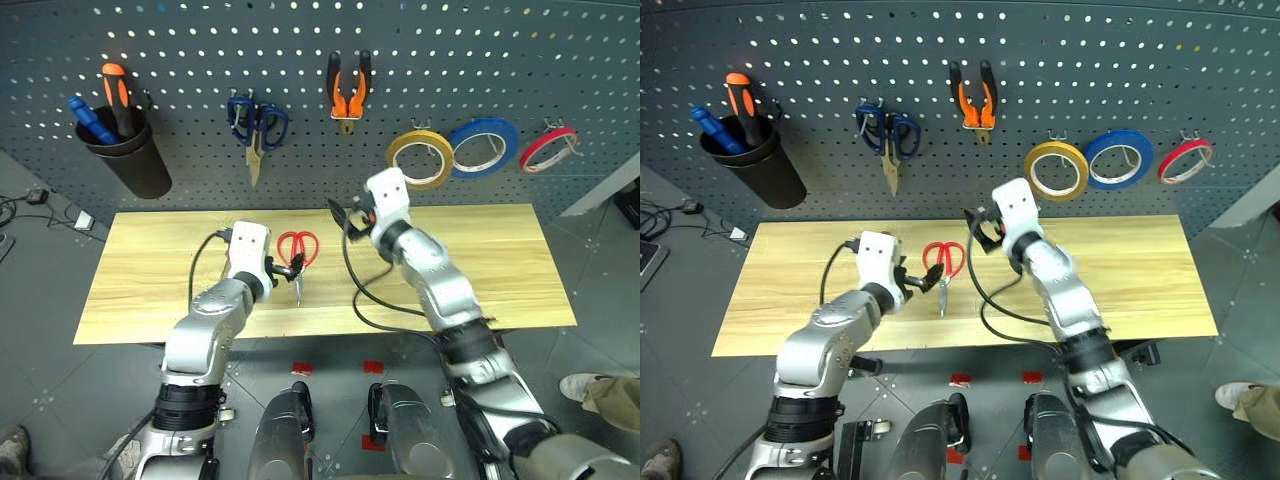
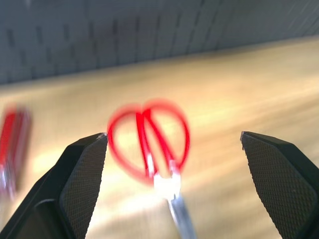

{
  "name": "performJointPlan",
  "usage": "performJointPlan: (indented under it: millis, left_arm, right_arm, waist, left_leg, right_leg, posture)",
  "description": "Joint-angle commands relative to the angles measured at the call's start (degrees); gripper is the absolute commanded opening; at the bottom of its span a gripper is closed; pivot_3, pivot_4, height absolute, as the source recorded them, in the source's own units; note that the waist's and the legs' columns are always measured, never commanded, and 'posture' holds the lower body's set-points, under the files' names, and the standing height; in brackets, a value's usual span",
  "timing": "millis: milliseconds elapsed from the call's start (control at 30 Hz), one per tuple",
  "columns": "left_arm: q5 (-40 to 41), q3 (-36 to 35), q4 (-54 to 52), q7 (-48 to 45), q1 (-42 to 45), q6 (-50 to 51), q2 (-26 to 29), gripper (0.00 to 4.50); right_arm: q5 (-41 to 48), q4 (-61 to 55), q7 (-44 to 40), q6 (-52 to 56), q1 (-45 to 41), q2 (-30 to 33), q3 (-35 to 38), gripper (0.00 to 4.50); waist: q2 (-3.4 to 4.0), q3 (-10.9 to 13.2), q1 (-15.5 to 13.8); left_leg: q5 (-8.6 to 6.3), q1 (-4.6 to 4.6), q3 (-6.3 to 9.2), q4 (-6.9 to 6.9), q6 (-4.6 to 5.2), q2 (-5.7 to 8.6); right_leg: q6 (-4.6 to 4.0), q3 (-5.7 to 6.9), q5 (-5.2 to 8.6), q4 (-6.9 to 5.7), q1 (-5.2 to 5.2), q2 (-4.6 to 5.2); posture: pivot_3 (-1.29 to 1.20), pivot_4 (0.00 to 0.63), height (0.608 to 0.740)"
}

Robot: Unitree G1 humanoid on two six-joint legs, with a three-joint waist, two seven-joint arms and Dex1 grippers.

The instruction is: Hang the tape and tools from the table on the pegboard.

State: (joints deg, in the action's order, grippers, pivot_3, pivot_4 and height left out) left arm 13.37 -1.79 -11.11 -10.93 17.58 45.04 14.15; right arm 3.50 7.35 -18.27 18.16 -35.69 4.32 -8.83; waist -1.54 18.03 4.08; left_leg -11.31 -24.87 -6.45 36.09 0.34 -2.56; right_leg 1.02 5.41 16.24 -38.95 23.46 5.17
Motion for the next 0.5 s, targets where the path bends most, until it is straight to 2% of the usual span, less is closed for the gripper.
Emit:
performJointPlan:
  millis: [33, 200, 500]
  left_arm:
    - [-2.35, 1.87, -1.94, 4.16, -0.94, 2.67, -2.29, 4.49]
    - [-5.94, 3.09, 5.08, 9.68, 0.18, 5.92, -5.86, 4.49]
    - [-9.78, 4.64, 19.82, 12.39, 5.30, 3.91, -9.83, 4.49]
  right_arm:
    - [4.36, -15.04, -7.81, 9.04, 6.37, 5.89, -1.00, 4.50]
    - [6.34, -23.18, -10.44, 15.87, 12.98, 10.70, -1.81, 4.50]
    - [8.22, -28.78, -12.28, 20.46, 15.78, 11.88, -4.00, 4.50]
  waist:
    - [-0.01, 0.01, -0.51]
    - [-0.04, 0.02, -0.60]
    - [-0.22, 0.12, -0.77]
  left_leg:
    - [0.00, 0.00, 0.01, 0.01, 0.00, 0.00]
    - [0.00, 0.06, 0.01, -0.01, 0.00, -0.04]
    - [-0.02, 0.05, 0.00, -0.01, 0.01, -0.02]
  right_leg:
    - [0.00, 0.01, 0.00, 0.00, -0.01, 0.00]
    - [-0.01, -0.01, 0.00, -0.01, 0.00, -0.05]
    - [0.02, -0.01, 0.01, 0.04, 0.01, -0.07]
  posture:
    - [-0.15, 0.326, 0.740]
    - [-0.17, 0.328, 0.740]
    - [-0.19, 0.325, 0.740]
